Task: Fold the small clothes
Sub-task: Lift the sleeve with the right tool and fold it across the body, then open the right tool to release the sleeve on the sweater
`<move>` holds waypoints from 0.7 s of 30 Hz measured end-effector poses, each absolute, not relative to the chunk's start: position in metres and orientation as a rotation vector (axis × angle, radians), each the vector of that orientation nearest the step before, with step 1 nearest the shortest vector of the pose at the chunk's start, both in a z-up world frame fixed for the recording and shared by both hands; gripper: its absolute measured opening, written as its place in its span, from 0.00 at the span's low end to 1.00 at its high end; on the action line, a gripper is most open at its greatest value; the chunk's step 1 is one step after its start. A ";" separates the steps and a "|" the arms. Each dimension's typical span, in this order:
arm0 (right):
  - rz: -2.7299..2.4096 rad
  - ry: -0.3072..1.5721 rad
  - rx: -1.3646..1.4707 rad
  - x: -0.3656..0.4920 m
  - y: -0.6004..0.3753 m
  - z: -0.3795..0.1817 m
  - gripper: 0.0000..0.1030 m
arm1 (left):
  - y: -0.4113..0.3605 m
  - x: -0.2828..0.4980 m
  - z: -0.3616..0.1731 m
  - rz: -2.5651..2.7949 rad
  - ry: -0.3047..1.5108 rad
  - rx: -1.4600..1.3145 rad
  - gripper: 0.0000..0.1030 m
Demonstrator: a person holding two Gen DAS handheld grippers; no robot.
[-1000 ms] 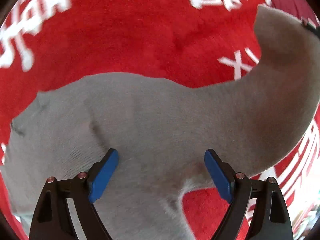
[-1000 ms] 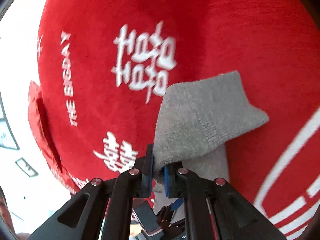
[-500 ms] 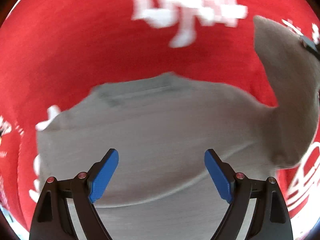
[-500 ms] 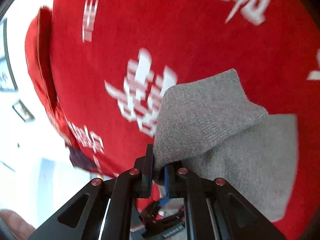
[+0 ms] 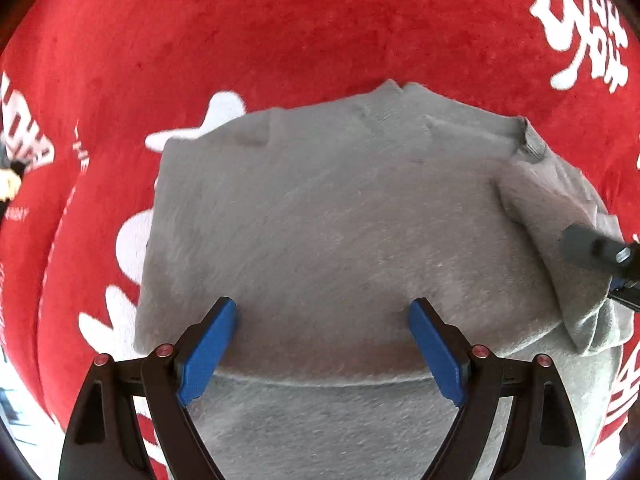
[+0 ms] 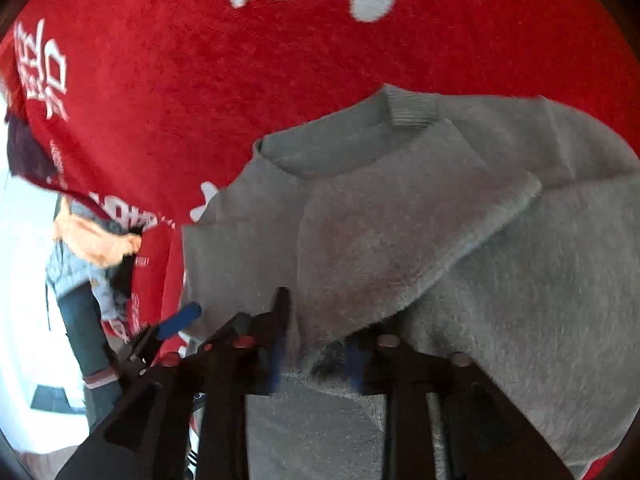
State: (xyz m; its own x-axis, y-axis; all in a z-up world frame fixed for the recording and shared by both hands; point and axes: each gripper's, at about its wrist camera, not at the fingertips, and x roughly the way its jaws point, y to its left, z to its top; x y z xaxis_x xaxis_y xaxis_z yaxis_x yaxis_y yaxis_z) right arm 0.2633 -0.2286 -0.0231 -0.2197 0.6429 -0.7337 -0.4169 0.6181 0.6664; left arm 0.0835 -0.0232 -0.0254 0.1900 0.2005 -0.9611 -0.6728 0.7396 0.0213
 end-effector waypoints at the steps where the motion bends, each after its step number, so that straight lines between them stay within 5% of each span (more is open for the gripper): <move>1: 0.963 1.499 0.253 0.266 -0.235 -0.023 0.53 | -0.020 0.083 -0.027 0.644 1.233 -0.463 0.86; 4: 0.921 1.546 0.403 0.275 -0.251 -0.035 0.52 | -0.014 0.076 -0.026 0.635 1.223 -0.476 0.86; 7: 0.864 1.555 0.520 0.285 -0.250 -0.037 0.08 | -0.010 0.068 -0.018 0.627 1.201 -0.499 0.86; 14: 1.082 1.305 0.104 0.244 -0.166 0.030 0.08 | 0.020 0.034 -0.005 0.681 1.149 -0.519 0.86; 21: 1.146 1.269 -0.441 0.161 -0.099 -0.010 0.15 | 0.039 -0.003 0.001 0.770 1.156 -0.553 0.86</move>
